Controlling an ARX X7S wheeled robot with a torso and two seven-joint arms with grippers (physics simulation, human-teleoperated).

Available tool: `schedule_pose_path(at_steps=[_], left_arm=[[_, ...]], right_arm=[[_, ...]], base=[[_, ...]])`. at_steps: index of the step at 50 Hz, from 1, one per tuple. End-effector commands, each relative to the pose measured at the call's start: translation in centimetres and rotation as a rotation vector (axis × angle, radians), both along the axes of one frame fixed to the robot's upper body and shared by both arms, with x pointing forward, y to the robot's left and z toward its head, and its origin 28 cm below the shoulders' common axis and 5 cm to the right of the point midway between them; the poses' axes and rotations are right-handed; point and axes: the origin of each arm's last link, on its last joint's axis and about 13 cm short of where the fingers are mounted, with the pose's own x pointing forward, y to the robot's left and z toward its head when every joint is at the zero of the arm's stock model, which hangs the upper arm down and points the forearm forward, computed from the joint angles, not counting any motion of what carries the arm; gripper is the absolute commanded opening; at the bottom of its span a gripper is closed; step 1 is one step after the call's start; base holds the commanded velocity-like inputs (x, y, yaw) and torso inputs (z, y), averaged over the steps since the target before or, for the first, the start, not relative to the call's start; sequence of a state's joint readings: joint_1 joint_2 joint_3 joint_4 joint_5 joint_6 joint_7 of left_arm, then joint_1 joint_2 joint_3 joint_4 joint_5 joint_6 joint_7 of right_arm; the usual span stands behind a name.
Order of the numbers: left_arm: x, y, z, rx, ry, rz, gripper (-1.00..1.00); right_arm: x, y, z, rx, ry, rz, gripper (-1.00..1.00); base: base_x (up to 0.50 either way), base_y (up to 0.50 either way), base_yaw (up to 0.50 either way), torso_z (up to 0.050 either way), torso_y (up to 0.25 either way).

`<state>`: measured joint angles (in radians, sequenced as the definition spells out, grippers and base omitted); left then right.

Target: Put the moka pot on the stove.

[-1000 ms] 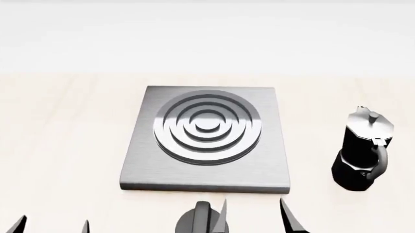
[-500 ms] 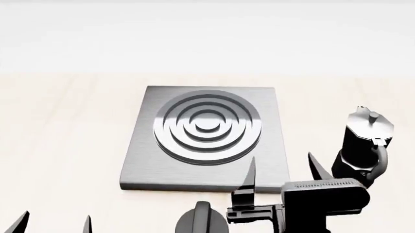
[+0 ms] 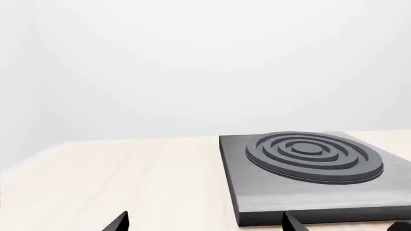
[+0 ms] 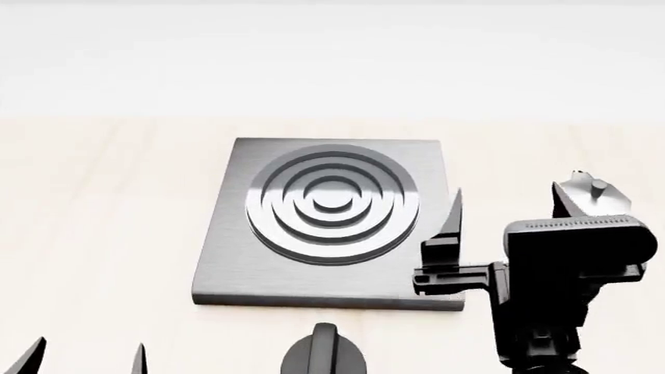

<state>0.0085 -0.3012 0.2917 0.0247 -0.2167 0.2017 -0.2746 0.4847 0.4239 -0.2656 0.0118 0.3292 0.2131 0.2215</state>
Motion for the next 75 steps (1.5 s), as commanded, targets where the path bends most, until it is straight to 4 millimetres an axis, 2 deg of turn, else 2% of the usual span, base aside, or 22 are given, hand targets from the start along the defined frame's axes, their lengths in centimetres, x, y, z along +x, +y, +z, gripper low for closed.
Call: schedule_pose_path(at_steps=[1, 17, 25, 29, 50, 75], left_arm=[[0.1, -0.1, -0.1, 0.003, 0.006, 0.008, 1.00], [0.5, 0.1, 0.0, 0.006, 0.004, 0.015, 1.00], [0.3, 0.1, -0.1, 0.006, 0.003, 0.016, 1.00], [0.3, 0.2, 0.0, 0.006, 0.003, 0.016, 1.00], [0.3, 0.2, 0.2, 0.009, -0.004, 0.019, 1.00], [0.1, 0.4, 0.3, 0.010, -0.004, 0.023, 1.00]], right_arm=[[0.2, -1.3, 1.8, -0.026, -0.029, -0.049, 1.00], [-0.2, -3.1, 3.3, -0.033, 0.002, -0.096, 1.00], [-0.3, -4.2, 3.7, -0.002, 0.009, -0.097, 1.00], [-0.1, -4.7, 3.9, 0.078, 0.025, -0.079, 1.00], [0.4, -7.0, 1.4, 0.156, 0.121, -0.140, 1.00], [0.6, -7.4, -1.4, 0.173, 0.224, -0.113, 1.00]], base=[[0.00, 0.00, 0.00, 0.000, 0.000], [0.00, 0.00, 0.00, 0.000, 0.000], [0.00, 0.00, 0.00, 0.000, 0.000], [0.00, 0.00, 0.00, 0.000, 0.000], [0.00, 0.00, 0.00, 0.000, 0.000], [0.00, 0.00, 0.00, 0.000, 0.000]])
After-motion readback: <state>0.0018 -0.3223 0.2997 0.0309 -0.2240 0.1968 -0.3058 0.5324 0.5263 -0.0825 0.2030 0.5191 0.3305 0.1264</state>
